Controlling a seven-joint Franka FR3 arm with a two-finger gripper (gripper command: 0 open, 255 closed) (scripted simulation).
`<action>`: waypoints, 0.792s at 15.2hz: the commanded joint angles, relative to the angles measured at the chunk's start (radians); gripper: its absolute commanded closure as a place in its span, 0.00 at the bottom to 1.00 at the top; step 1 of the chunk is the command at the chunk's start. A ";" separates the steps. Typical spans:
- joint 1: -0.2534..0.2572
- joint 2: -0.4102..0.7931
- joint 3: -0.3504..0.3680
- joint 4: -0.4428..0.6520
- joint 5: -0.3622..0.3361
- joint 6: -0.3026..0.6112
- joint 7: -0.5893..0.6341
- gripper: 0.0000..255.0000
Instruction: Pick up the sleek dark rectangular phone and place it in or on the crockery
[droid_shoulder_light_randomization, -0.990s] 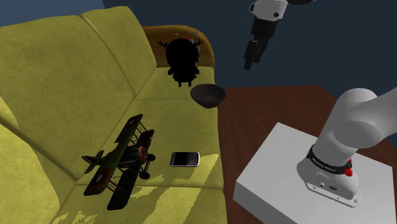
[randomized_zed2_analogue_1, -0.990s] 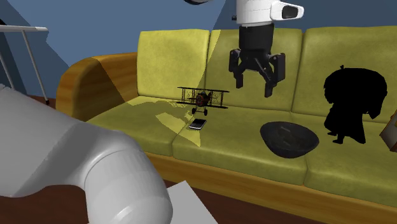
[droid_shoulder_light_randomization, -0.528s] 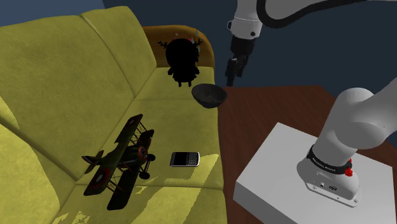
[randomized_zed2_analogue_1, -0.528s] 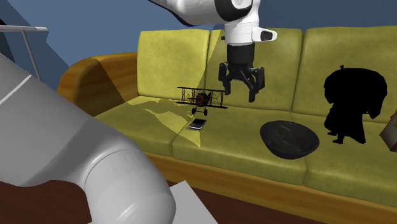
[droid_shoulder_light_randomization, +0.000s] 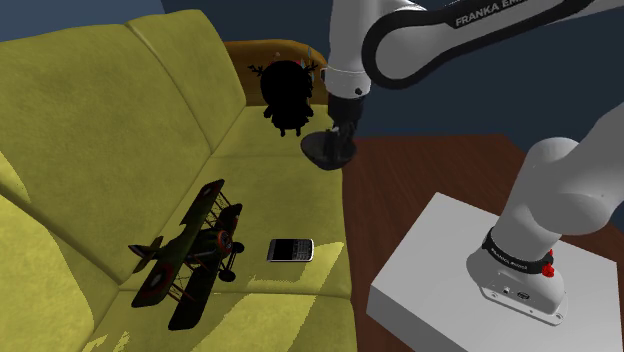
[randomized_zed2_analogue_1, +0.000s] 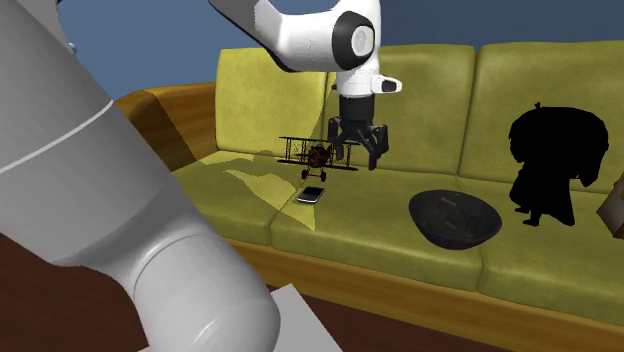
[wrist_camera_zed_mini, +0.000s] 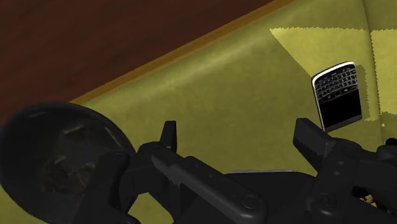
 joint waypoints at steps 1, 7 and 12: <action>0.015 0.055 0.036 0.023 -0.002 0.026 0.027 0.00; 0.046 0.241 0.127 0.105 -0.044 0.102 0.102 0.00; 0.080 0.410 0.189 0.196 -0.116 0.146 0.179 0.00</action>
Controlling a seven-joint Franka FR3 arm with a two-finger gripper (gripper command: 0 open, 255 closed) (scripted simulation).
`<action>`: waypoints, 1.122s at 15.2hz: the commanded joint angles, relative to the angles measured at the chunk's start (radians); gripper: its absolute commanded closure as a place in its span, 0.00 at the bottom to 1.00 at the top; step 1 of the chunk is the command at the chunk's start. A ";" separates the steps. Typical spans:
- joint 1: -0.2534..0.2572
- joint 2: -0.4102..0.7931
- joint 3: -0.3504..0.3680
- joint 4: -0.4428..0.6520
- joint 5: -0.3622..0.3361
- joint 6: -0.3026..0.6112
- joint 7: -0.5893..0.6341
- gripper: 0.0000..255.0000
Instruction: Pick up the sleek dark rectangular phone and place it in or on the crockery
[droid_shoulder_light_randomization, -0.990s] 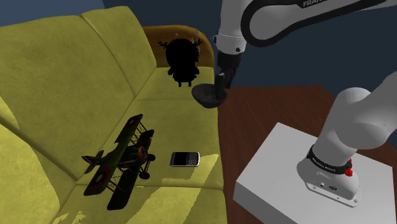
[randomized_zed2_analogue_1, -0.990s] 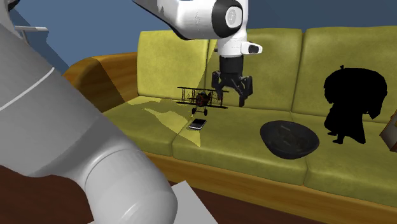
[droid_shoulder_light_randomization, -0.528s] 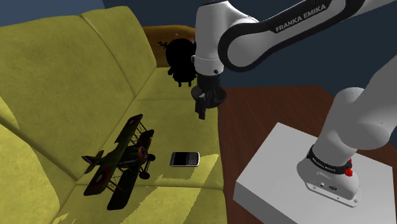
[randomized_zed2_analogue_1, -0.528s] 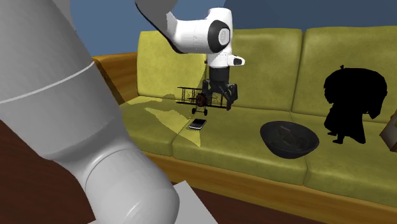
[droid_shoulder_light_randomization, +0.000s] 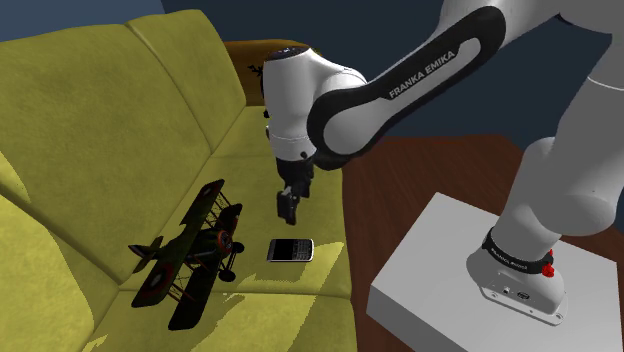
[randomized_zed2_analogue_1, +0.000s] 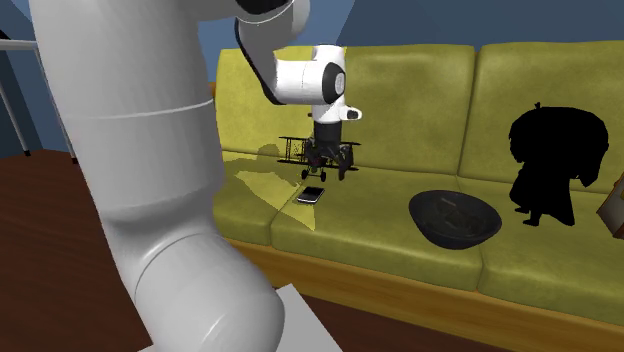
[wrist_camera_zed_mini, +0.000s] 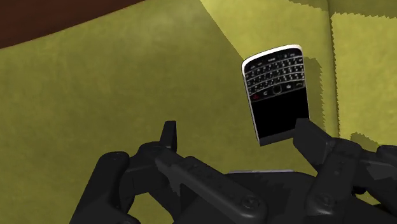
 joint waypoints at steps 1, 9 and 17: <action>0.018 0.062 0.022 0.036 -0.031 0.011 0.033 0.00; 0.073 0.238 0.044 0.120 -0.129 0.062 0.113 0.00; 0.080 0.276 0.037 0.100 -0.155 0.115 0.130 0.00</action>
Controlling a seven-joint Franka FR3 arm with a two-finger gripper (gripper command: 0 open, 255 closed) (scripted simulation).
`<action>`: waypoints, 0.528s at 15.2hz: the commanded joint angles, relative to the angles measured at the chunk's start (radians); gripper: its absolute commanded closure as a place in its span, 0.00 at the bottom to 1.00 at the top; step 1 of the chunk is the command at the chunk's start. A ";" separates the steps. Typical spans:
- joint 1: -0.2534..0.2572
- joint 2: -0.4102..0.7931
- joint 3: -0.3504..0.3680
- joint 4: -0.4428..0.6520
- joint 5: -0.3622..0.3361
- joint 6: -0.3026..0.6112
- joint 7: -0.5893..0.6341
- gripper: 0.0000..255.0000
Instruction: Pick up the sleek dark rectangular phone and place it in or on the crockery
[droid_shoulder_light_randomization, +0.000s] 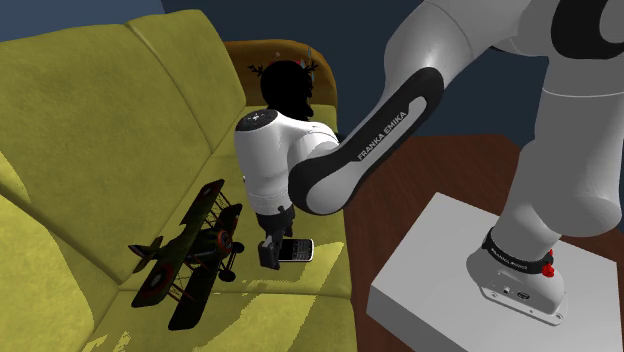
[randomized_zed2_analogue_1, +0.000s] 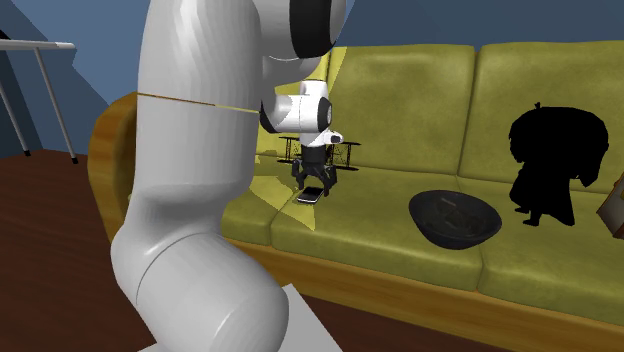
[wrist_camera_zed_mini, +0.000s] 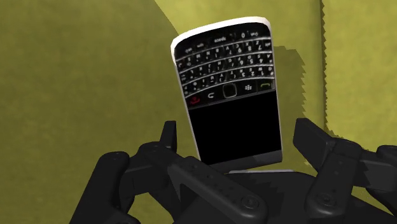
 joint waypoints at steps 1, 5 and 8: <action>0.000 0.000 0.000 -0.001 0.000 0.001 0.000 0.00; 0.000 0.000 0.000 -0.001 0.000 0.001 0.000 1.00; 0.000 0.001 0.000 0.000 -0.001 0.001 0.001 1.00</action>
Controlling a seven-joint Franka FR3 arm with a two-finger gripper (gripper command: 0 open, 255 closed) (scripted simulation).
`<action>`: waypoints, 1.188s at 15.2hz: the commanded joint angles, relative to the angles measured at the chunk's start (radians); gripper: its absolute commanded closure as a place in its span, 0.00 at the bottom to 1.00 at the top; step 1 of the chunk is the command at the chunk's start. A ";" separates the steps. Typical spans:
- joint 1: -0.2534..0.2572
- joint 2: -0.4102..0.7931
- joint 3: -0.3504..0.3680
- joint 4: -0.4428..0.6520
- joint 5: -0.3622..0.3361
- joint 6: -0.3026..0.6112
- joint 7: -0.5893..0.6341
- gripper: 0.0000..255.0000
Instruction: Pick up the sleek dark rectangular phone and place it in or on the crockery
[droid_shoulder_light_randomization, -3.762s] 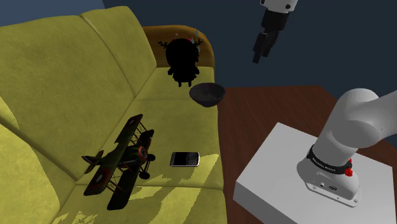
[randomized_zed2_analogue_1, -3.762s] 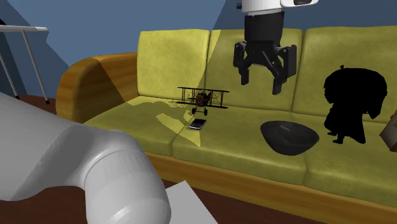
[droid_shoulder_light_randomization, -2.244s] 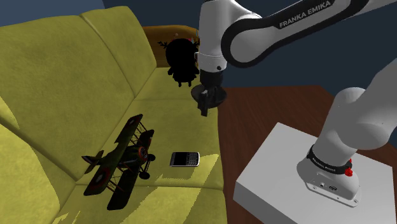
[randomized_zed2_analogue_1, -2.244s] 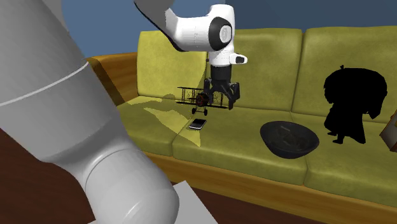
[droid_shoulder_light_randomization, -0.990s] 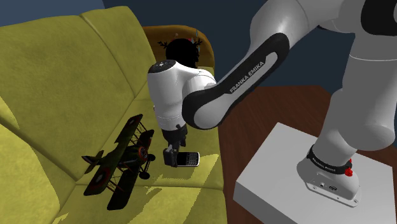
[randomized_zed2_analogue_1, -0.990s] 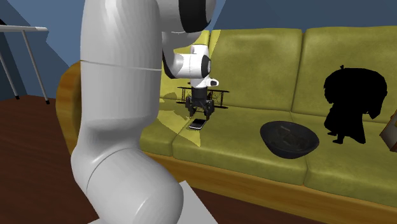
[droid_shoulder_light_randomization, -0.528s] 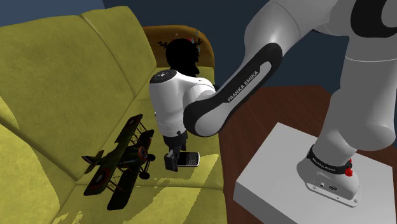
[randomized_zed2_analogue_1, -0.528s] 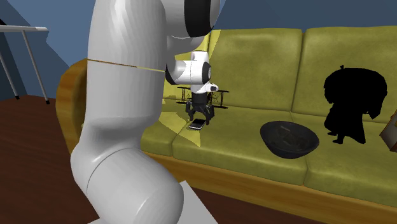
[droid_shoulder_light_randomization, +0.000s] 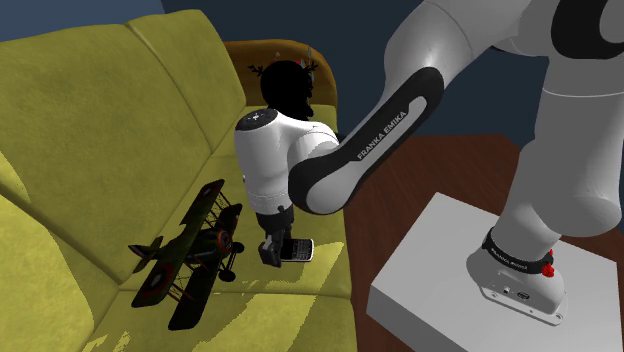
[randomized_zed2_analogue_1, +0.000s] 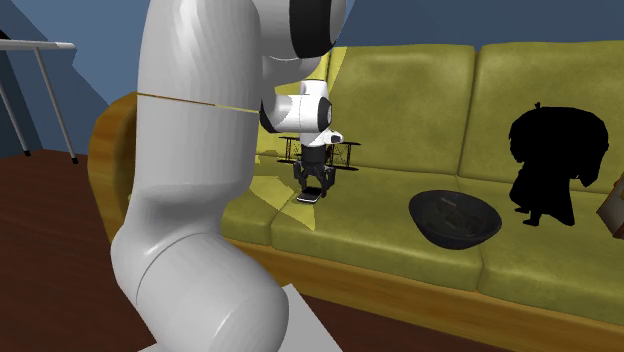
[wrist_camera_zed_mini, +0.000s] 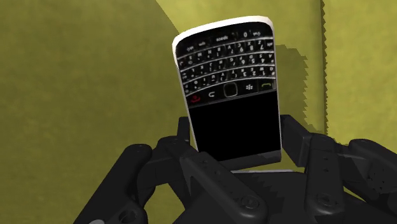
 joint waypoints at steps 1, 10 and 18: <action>0.000 0.002 0.000 -0.001 0.000 0.001 0.000 1.00; -0.006 -0.032 0.008 0.017 0.023 -0.046 -0.015 1.00; -0.014 -0.088 0.016 0.063 0.061 -0.142 -0.041 1.00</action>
